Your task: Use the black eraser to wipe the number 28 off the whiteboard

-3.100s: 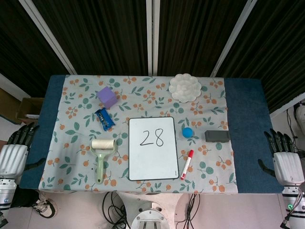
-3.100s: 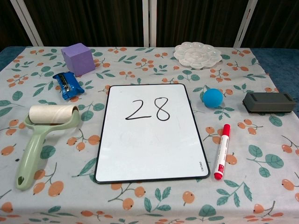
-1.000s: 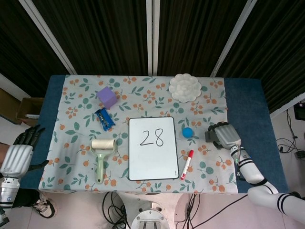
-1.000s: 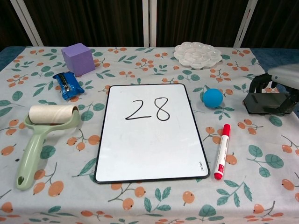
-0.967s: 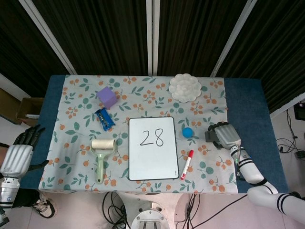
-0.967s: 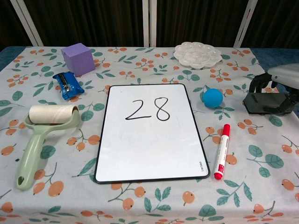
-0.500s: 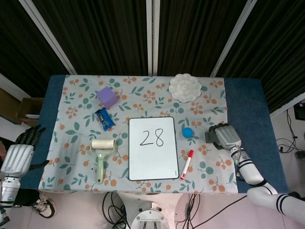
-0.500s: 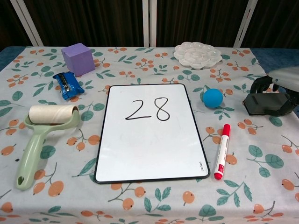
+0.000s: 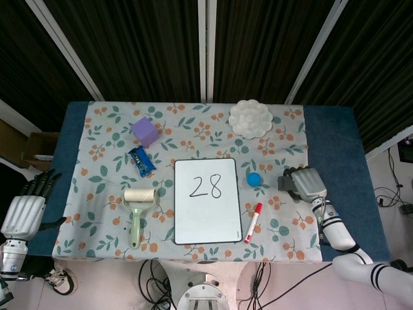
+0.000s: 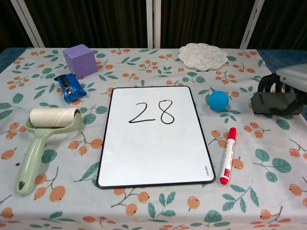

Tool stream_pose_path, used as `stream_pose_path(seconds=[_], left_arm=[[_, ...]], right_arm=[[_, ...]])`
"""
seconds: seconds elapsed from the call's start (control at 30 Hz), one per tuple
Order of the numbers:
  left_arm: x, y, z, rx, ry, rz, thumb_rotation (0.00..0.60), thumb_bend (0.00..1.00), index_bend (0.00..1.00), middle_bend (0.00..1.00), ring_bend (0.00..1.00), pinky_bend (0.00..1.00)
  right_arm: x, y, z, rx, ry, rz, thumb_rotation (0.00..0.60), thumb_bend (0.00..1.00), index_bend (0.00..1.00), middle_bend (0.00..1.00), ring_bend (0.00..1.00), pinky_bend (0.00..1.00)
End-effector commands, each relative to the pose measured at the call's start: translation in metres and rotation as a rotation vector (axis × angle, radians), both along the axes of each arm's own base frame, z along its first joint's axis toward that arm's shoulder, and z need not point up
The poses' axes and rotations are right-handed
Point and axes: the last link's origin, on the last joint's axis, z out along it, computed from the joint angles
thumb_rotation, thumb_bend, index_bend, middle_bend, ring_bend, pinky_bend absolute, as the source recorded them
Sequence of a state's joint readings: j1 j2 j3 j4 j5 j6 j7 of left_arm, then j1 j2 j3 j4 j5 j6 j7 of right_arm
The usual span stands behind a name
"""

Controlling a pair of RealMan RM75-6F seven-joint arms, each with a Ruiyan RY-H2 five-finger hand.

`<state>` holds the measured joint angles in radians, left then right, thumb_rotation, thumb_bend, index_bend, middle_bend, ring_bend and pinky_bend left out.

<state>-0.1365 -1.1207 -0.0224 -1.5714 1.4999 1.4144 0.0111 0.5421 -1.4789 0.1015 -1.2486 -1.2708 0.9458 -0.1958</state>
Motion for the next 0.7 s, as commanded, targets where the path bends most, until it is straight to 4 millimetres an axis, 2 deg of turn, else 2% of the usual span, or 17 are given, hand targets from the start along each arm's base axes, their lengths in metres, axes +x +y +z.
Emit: stream_pose_path(seconds=[0.03, 0.2, 0.3, 0.53, 0.63, 0.7], left_arm=[[0.000, 0.000, 0.000, -0.001, -0.001, 0.001, 0.600, 0.00, 0.08, 0.04, 0.04, 0.15], [0.000, 0.000, 0.001, 0.005, -0.005, -0.002, 0.600, 0.00, 0.08, 0.04, 0.04, 0.15], [-0.001, 0.000, 0.003, 0.014, -0.008, -0.004, 0.600, 0.00, 0.08, 0.04, 0.04, 0.15], [-0.004, -0.003, 0.006, 0.020, -0.014, 0.002, 0.600, 0.00, 0.08, 0.04, 0.04, 0.15], [-0.006, -0.004, 0.007, 0.023, -0.017, 0.008, 0.600, 0.00, 0.08, 0.04, 0.04, 0.15], [-0.007, -0.005, 0.008, 0.024, -0.019, 0.013, 0.600, 0.00, 0.08, 0.04, 0.04, 0.16]], right_arm=[[0.000, 0.000, 0.001, -0.028, -0.005, 0.013, 0.600, 0.30, 0.58, 0.56, 0.49, 0.56], [0.010, 0.001, 0.005, -0.047, -0.059, 0.045, 0.600, 0.34, 0.65, 0.63, 0.55, 0.62], [0.030, 0.004, 0.012, -0.033, -0.131, 0.075, 0.600, 0.35, 0.69, 0.67, 0.59, 0.65], [0.108, 0.017, 0.032, -0.003, -0.253, 0.257, 0.600, 0.35, 0.73, 0.72, 0.62, 0.68], [0.140, 0.028, 0.027, 0.059, -0.261, 0.323, 0.600, 0.35, 0.73, 0.72, 0.63, 0.68], [0.157, 0.034, 0.015, 0.114, -0.244, 0.355, 0.600, 0.35, 0.73, 0.73, 0.63, 0.69]])
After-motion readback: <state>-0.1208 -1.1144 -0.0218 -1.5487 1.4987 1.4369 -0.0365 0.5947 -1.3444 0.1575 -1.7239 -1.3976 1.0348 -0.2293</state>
